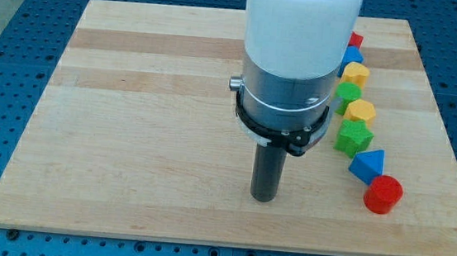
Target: Move the red circle close to the triangle
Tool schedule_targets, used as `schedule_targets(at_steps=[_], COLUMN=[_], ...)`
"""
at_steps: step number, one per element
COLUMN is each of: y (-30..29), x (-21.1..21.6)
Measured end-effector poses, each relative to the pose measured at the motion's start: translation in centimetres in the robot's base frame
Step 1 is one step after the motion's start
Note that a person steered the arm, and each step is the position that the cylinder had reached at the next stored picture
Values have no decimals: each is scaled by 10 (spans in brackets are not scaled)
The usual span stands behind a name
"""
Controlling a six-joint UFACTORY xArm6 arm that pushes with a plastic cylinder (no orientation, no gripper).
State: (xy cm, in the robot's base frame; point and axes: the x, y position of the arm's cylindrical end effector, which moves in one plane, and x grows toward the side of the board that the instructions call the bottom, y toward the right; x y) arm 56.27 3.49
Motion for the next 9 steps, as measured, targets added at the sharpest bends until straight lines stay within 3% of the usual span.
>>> schedule_targets(at_steps=[2, 9], y=[0, 13], x=[-47, -92])
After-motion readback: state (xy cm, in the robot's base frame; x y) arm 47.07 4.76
